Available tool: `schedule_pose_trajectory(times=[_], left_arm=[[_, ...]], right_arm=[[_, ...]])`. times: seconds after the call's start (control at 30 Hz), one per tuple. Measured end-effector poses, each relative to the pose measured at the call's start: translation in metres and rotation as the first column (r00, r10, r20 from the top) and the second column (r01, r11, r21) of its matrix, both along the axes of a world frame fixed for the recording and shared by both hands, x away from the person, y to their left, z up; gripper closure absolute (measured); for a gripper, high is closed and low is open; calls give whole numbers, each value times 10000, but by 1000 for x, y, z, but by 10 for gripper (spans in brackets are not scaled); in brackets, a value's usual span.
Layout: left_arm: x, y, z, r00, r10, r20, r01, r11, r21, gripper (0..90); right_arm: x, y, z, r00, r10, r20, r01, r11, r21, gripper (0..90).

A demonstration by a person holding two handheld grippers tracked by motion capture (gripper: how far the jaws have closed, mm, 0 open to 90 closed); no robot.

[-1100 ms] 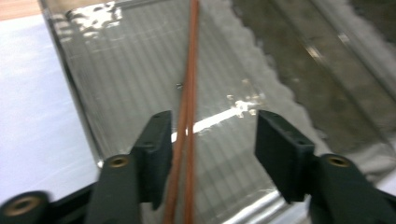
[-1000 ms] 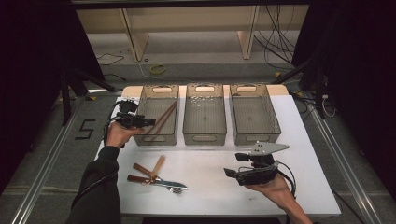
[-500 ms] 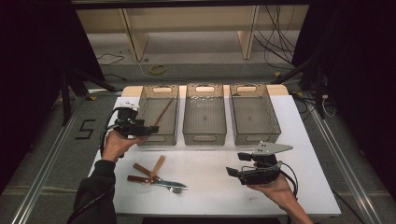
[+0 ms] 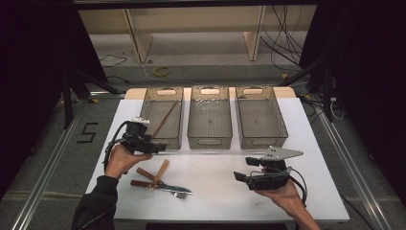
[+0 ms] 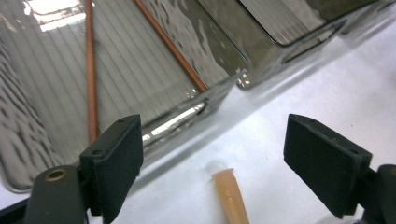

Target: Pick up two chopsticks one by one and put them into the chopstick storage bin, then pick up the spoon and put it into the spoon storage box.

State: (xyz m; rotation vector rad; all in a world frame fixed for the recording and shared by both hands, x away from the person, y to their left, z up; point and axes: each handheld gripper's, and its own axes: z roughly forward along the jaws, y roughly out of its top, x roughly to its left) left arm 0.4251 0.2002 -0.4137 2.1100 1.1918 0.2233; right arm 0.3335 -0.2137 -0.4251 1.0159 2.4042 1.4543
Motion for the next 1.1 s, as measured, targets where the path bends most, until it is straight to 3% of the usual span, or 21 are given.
schedule_pose_trajectory(times=[0.2,0.7,1.1], left_arm=[[-9,-8,-8,9988,-301,-395,321,9982,501,191],[-18,-8,-24,9918,-456,-1192,577,9933,998,206],[-18,-15,-32,9819,-591,-1800,914,9800,1768,267]], right_arm=[[0,0,-1,10000,22,-54,-21,10000,34,271],[-3,0,-3,10000,45,-81,-45,10000,11,272],[-4,-1,-4,10000,24,-85,-23,10000,60,272]])
